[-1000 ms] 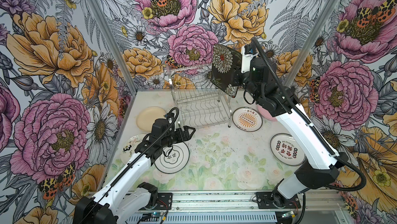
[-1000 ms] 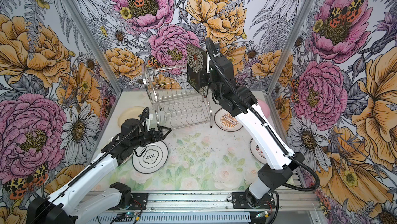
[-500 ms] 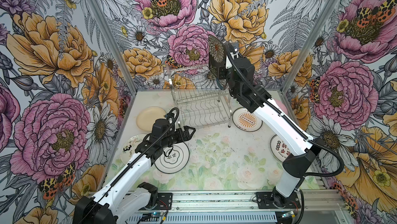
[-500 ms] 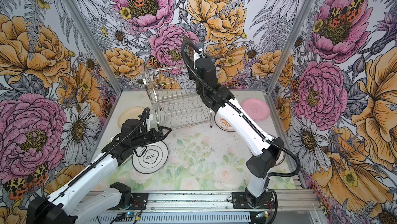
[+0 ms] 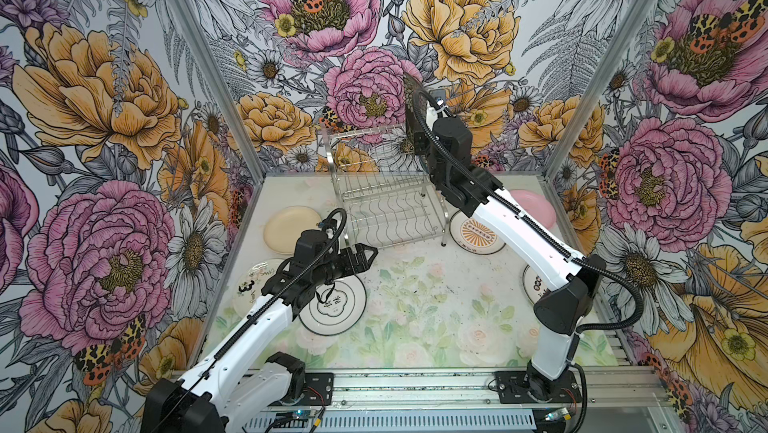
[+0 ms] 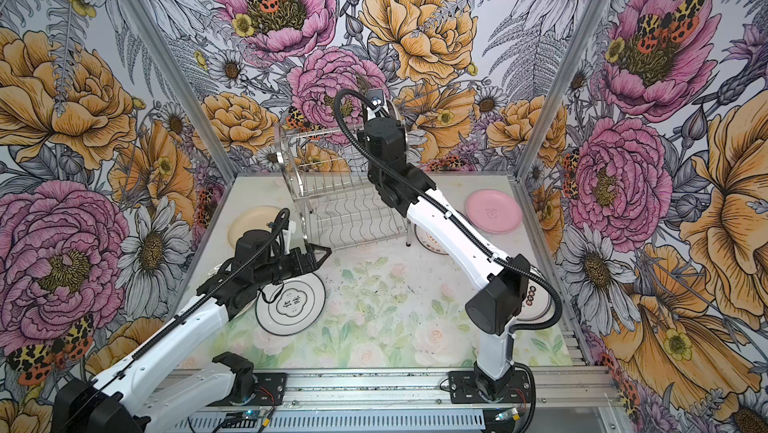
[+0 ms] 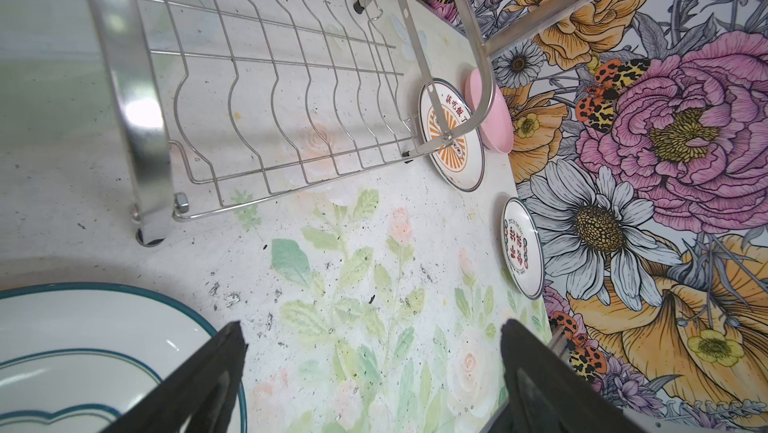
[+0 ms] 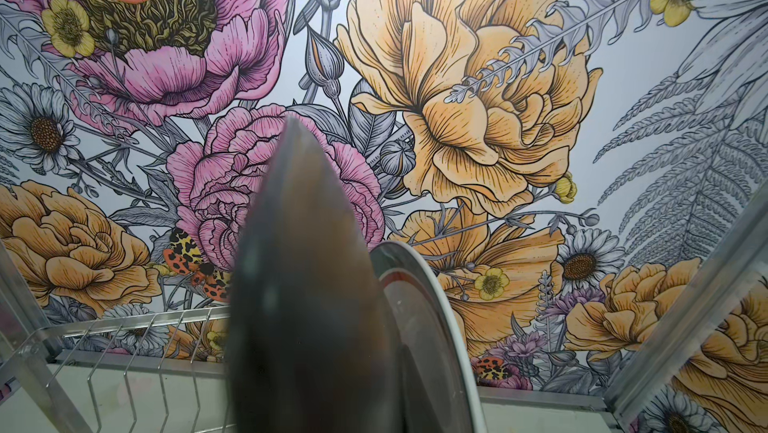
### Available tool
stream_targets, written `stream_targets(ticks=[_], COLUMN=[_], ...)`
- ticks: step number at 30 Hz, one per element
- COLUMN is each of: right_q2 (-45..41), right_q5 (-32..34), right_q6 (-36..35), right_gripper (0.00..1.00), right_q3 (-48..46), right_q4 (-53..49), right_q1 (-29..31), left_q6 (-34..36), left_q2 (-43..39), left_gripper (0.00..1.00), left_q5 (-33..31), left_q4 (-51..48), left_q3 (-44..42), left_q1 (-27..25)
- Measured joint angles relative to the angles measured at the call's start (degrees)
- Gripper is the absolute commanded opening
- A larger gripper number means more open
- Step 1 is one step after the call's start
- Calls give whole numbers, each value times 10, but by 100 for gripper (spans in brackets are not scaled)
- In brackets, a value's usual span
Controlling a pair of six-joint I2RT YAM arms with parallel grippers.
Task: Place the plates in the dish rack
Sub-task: 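Lower the dark square plate into the rack slot beside the standing plate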
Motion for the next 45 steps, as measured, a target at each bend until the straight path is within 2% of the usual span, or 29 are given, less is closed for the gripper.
stream_targets(ticks=[18, 32, 39, 45], right_q2=[18, 16, -1, -14], right_q5=[26, 34, 39, 41], right_q6=[-2, 24, 30, 33], right_gripper=[0, 0, 17, 24], right_q3=[-43, -76, -103, -114], right_q4=[29, 65, 75, 81], right_q1=[0, 1, 5, 10], left_q6=[0, 3, 4, 5], left_q2=[0, 0, 0, 0], left_gripper=[96, 96, 97, 96], left_q5=[0, 5, 7, 7], left_q4=[0, -4, -4, -4], left_q3=[0, 0, 0, 0], left_q1=[19, 24, 27, 28])
